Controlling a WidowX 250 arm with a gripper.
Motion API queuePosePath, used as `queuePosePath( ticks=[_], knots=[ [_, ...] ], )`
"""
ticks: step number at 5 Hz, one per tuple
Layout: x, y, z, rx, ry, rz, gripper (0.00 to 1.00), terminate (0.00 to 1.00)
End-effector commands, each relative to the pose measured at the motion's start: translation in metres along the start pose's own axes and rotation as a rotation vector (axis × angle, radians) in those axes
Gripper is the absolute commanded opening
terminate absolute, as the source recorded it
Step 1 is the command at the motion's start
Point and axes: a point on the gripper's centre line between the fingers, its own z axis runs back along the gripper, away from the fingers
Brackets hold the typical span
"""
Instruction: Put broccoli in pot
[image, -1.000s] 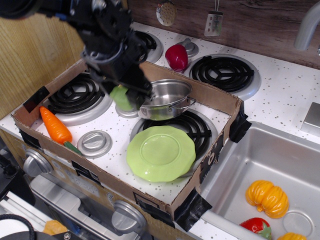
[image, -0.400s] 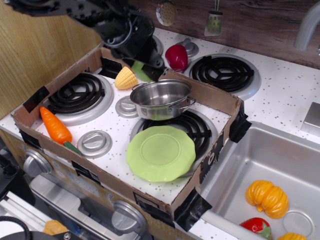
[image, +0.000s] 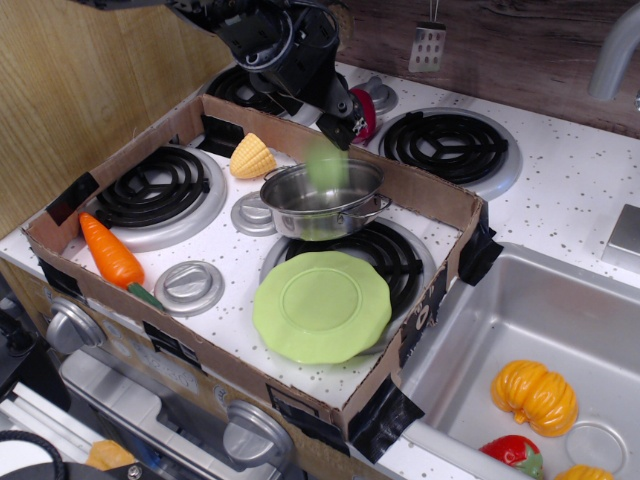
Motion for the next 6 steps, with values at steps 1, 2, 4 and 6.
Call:
queuePosePath(
  ticks=[1,2,4,6],
  knots=[
    [0.015,-0.014,0.042,0.026,0.029,0.031,1.0,0.0],
    [0.021,-0.048,0.064,0.038,0.289,0.168,1.0,0.0],
    [0.022,-0.096,0.081,0.007,0.54,0.316,1.0,0.0],
    [0.022,-0.096,0.081,0.007,0.54,0.316,1.0,0.0]
  ],
)
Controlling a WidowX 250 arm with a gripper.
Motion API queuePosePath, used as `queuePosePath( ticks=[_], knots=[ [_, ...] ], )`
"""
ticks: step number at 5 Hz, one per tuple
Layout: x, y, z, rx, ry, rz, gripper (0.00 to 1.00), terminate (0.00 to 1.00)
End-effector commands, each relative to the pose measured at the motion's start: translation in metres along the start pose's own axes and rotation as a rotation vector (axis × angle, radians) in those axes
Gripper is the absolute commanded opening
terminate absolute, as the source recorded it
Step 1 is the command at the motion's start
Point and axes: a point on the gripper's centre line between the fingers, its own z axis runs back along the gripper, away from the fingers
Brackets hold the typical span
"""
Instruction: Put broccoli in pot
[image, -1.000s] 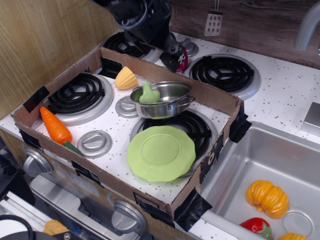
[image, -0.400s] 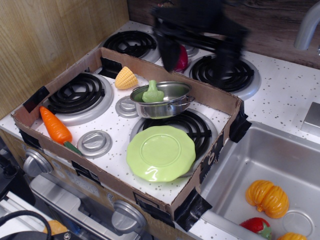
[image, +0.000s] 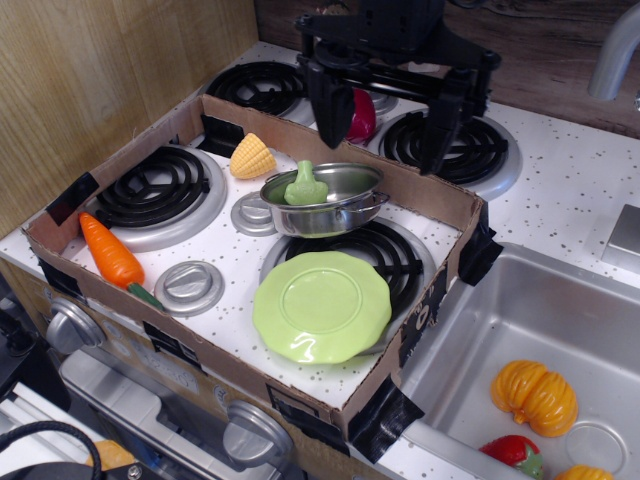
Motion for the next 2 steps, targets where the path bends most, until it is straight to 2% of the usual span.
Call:
queuePosePath(
  ticks=[1,2],
  knots=[
    [0.013,-0.0067,0.0168,-0.009,-0.041,-0.001,1.0,0.0],
    [0.013,-0.0067,0.0168,-0.009,-0.041,-0.001,1.0,1.0]
  ],
)
